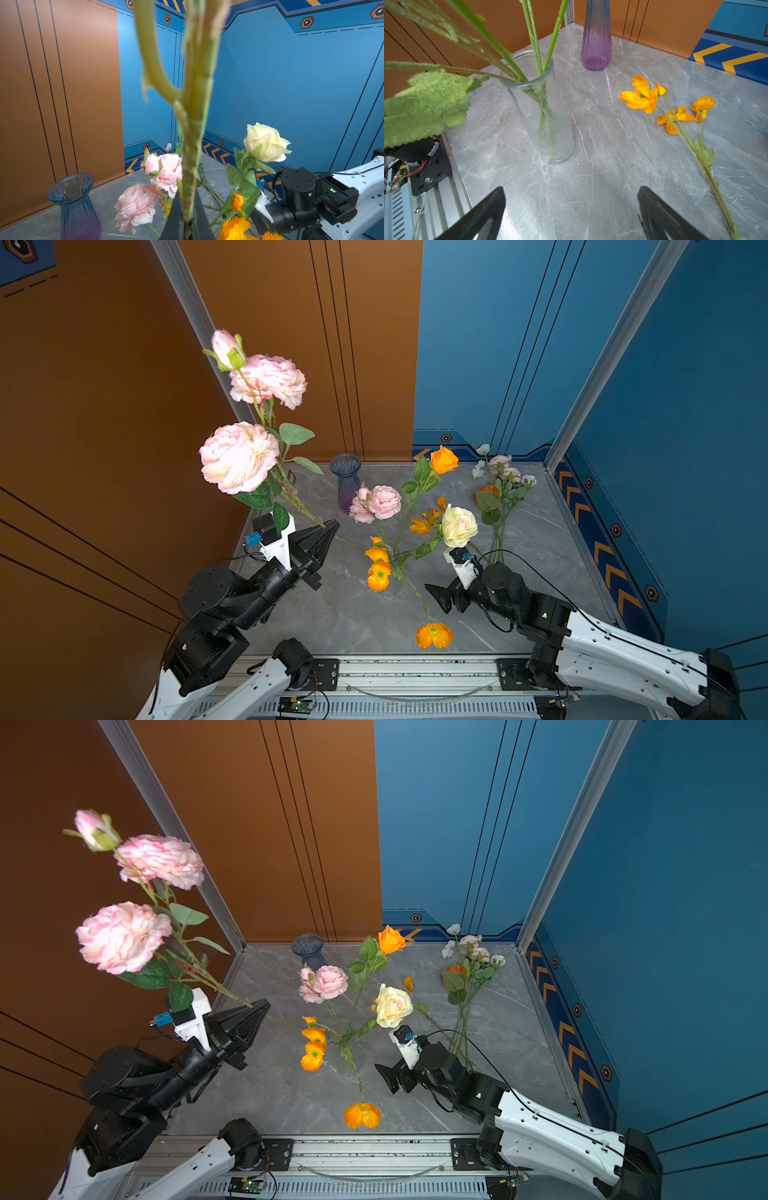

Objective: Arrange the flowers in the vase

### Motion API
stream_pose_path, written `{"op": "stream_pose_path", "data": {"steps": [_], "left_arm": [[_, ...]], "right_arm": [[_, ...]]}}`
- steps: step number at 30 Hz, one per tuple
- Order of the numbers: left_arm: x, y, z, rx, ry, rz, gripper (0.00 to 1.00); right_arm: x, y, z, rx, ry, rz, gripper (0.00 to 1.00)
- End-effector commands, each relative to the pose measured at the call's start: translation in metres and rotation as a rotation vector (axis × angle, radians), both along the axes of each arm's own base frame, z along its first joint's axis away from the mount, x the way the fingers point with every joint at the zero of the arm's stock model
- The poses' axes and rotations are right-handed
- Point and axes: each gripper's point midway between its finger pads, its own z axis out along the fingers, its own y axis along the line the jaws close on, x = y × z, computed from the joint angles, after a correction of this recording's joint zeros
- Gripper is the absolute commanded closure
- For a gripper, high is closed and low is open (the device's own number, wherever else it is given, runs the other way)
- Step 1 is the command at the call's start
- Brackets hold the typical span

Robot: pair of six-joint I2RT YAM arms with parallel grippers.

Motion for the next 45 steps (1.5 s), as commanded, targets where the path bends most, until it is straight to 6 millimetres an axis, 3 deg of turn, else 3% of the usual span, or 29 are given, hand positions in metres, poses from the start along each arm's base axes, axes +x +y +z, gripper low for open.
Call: {"op": "stream_pose_path", "data": {"steps": [1,4,7,20,25,35,41,45], "left_arm": [[0.001,-0.005,0.004,-0.057,-0.002,-0.032,1.00],[0.001,-0.005,0.009,-0.083,-0.021,-0.031,1.00],[0.006,-0.008,0.001,-0.081,-0.007,-0.031,1.00],[0.034,-0.033,-0.081,-0.039,0.092,-0.043,1.00],[0.041,-0.037,-0.109,-0.019,0.121,-0.038,0.95],[0.051,-0.051,-0.145,0.017,0.140,-0.050,0.86],[0.053,-0.063,-0.167,0.087,0.162,-0.071,0.68],[0.048,-0.063,-0.170,0.094,0.162,-0.081,0.43]], "right_arm": [[0.002,0.006,0.010,0.035,-0.018,0.004,0.00],[0.002,0.007,0.002,0.012,-0.009,0.003,0.00],[0.002,0.011,-0.001,0.021,-0.001,0.012,0.00],[0.006,0.028,-0.007,0.032,-0.003,0.023,0.00],[0.007,0.033,-0.014,0.027,0.006,0.030,0.00],[0.009,0.038,-0.022,0.010,0.012,0.039,0.00],[0.010,0.035,-0.029,0.007,0.007,0.027,0.00],[0.009,0.034,-0.027,0.017,0.005,0.026,0.00]]}}
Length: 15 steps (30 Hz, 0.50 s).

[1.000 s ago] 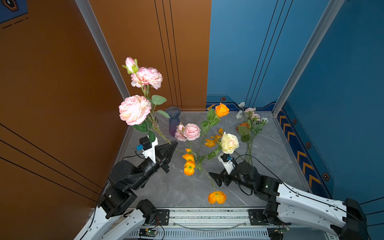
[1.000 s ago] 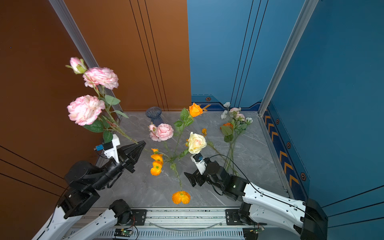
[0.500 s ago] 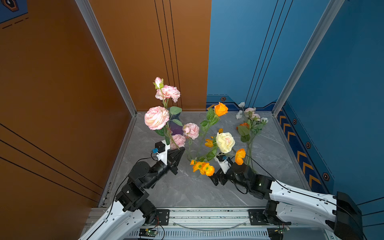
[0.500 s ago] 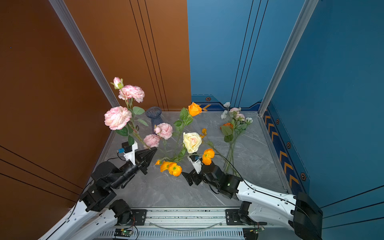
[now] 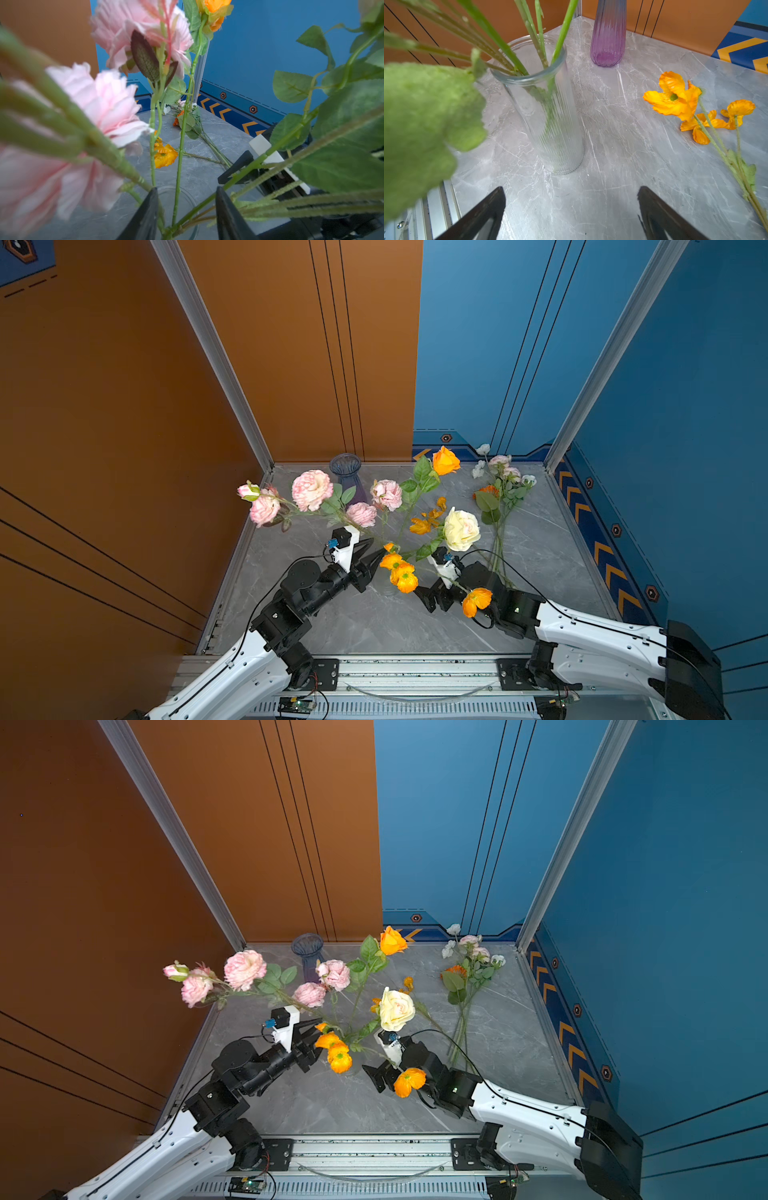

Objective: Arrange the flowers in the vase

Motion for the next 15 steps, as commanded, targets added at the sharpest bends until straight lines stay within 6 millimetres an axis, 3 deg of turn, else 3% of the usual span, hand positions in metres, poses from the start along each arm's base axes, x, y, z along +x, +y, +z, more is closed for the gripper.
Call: {"op": "stream_pose_path", "data": {"steps": [1,5,8,15], "left_arm": [[-0.007,0.000,0.004,-0.008,-0.026,-0.018,0.37],[-0.016,0.004,-0.001,0.029,-0.009,-0.031,0.17],[-0.018,0.006,-0.016,0.067,0.036,-0.028,0.01],[-0.018,0.003,-0.047,0.107,0.101,-0.016,0.02]], "right_arm": [[-0.002,0.001,0.000,0.021,0.000,-0.001,0.00],[-0.002,0.001,0.000,0.025,-0.004,0.001,0.00],[-0.002,0.001,0.001,0.032,-0.011,0.002,0.00],[0.000,-0.001,0.000,0.031,-0.021,-0.008,0.00]]}}
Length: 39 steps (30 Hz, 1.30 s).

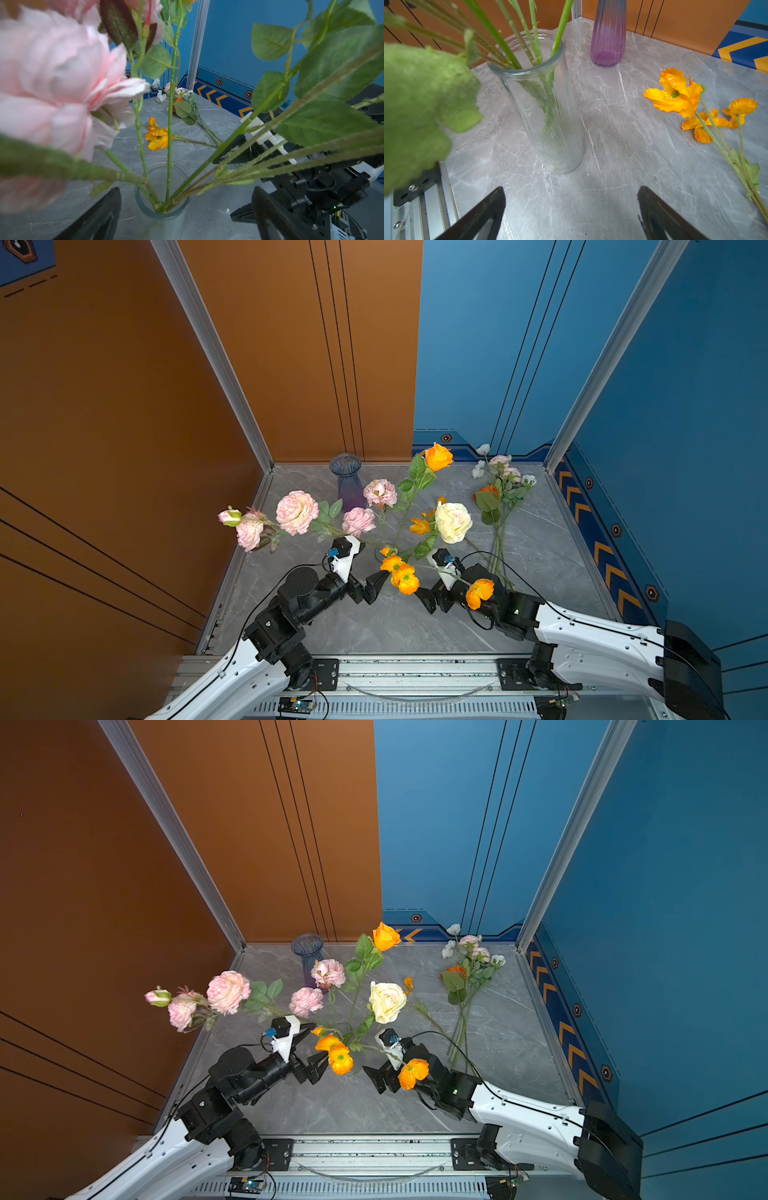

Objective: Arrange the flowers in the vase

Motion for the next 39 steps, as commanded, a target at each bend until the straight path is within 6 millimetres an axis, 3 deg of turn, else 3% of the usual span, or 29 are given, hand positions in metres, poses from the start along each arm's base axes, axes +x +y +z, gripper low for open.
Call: {"op": "stream_pose_path", "data": {"steps": [1,5,12,27,34,39], "left_arm": [[0.002,0.002,-0.029,0.052,0.052,0.037,0.02],[0.002,0.002,-0.049,0.096,0.036,0.075,0.02],[0.007,-0.005,-0.061,0.062,-0.070,0.089,0.02],[0.051,-0.027,-0.058,0.077,-0.109,0.139,0.00],[0.059,-0.029,-0.056,0.065,-0.112,0.151,0.12],[0.062,-0.032,-0.060,0.050,-0.100,0.111,0.31]], "right_arm": [[0.002,-0.001,0.005,0.020,-0.018,-0.017,0.00],[0.013,-0.018,0.008,0.019,-0.026,-0.118,0.00],[0.017,-0.034,0.009,0.056,-0.006,-0.157,0.00],[0.016,-0.038,0.002,0.062,0.016,-0.145,0.00],[0.013,-0.042,-0.004,0.060,0.027,-0.150,0.00],[0.014,-0.044,-0.007,0.065,0.029,-0.152,0.00]]}}
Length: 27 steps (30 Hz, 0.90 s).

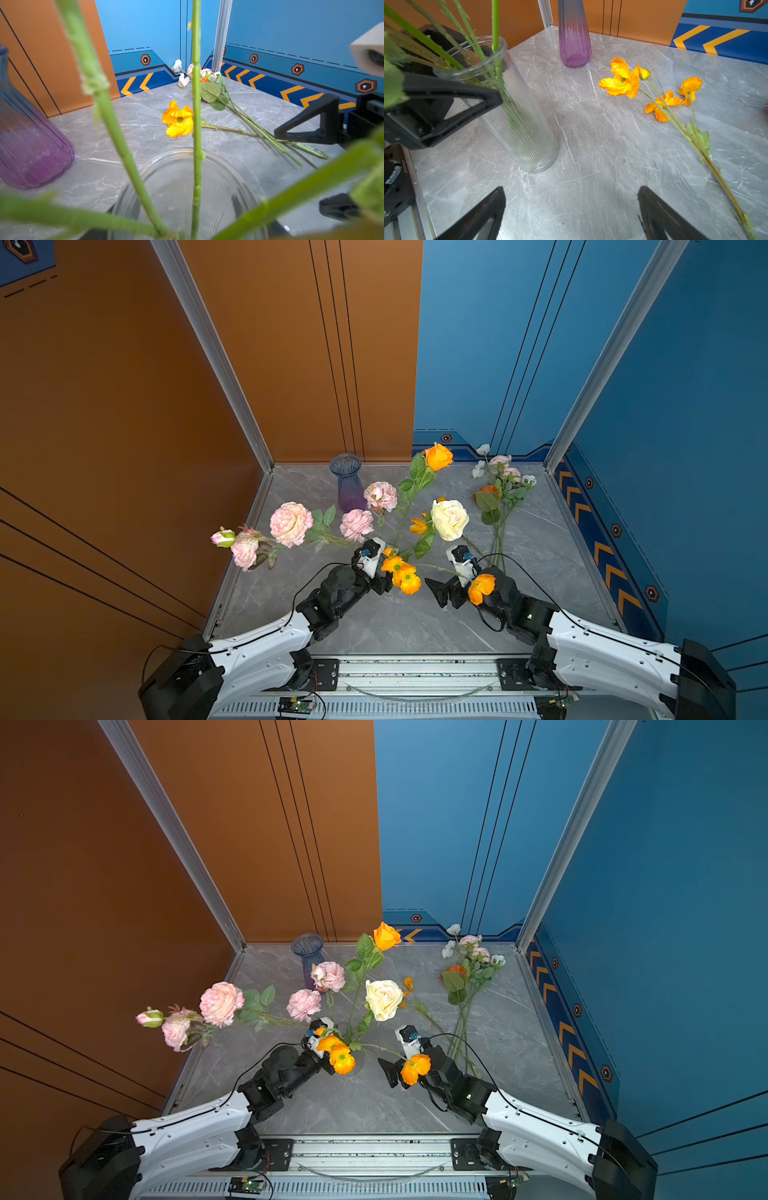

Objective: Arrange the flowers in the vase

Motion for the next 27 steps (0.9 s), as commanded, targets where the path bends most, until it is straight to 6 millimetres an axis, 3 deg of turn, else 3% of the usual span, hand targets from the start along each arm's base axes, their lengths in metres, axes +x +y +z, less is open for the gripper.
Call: {"op": "stream_pose_path", "data": {"steps": [1,6,10,15,17,22,27], "left_arm": [[0.003,-0.006,0.015,-0.051,-0.029,-0.045,0.34],[0.000,-0.015,0.022,-0.068,-0.041,-0.115,0.56],[-0.005,-0.017,0.039,-0.087,-0.083,-0.149,0.63],[-0.007,-0.020,0.071,-0.054,-0.122,-0.180,0.78],[-0.004,-0.020,0.085,-0.025,-0.150,-0.173,0.79],[0.022,-0.019,0.122,0.028,-0.200,-0.130,0.80],[0.065,-0.023,0.158,0.020,-0.232,-0.082,0.81]], "right_arm": [[-0.002,0.000,0.000,0.019,0.012,0.005,0.00],[0.001,0.001,-0.001,0.011,0.011,0.018,0.00],[0.008,0.002,0.006,0.014,-0.007,0.022,0.00],[0.035,-0.002,0.041,0.065,-0.047,0.014,0.00],[0.051,-0.008,0.059,0.106,-0.072,-0.006,0.00],[0.095,-0.030,0.090,0.169,-0.144,-0.100,0.00],[0.137,-0.040,0.120,0.191,-0.135,-0.179,0.00]]}}
